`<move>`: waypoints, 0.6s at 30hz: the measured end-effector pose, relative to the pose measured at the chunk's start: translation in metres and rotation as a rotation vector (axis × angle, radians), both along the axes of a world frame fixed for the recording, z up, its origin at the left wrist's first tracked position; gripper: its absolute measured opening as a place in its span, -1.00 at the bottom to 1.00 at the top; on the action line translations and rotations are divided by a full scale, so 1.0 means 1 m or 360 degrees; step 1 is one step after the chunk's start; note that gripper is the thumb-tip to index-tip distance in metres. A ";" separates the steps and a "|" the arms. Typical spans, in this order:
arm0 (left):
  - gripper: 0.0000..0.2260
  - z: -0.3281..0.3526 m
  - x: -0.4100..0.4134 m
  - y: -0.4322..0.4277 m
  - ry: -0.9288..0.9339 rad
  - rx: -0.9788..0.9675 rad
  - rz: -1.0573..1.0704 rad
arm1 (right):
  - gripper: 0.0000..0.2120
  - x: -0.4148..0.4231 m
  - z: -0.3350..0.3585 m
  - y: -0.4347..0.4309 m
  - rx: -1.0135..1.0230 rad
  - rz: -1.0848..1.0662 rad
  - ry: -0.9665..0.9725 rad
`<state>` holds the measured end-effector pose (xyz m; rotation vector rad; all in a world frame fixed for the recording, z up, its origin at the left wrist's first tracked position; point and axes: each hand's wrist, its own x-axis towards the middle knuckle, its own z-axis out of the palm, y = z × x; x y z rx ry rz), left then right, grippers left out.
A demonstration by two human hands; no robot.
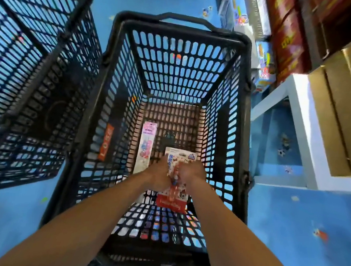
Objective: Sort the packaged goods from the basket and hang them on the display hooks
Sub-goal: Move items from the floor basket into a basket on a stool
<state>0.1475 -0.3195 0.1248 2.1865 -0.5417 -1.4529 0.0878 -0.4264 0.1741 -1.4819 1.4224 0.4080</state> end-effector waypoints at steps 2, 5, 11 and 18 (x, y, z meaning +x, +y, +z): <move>-0.19 -0.004 -0.001 -0.004 -0.0045 0.0056 -0.0076 | -0.68 0.003 0.002 -0.001 -0.0155 0.0232 0.0117; -0.11 0.001 -0.006 -0.005 -0.0181 0.0085 -0.0117 | -0.48 0.007 0.009 -0.003 -0.0382 0.0665 0.0324; -0.43 0.021 -0.007 -0.006 -0.0218 0.0036 -0.0200 | -0.47 0.013 0.021 0.004 -0.0759 0.1375 0.0532; -0.52 0.018 -0.014 -0.005 -0.0188 -0.0028 -0.0053 | -0.49 0.006 0.024 -0.004 -0.0554 0.1319 0.0414</move>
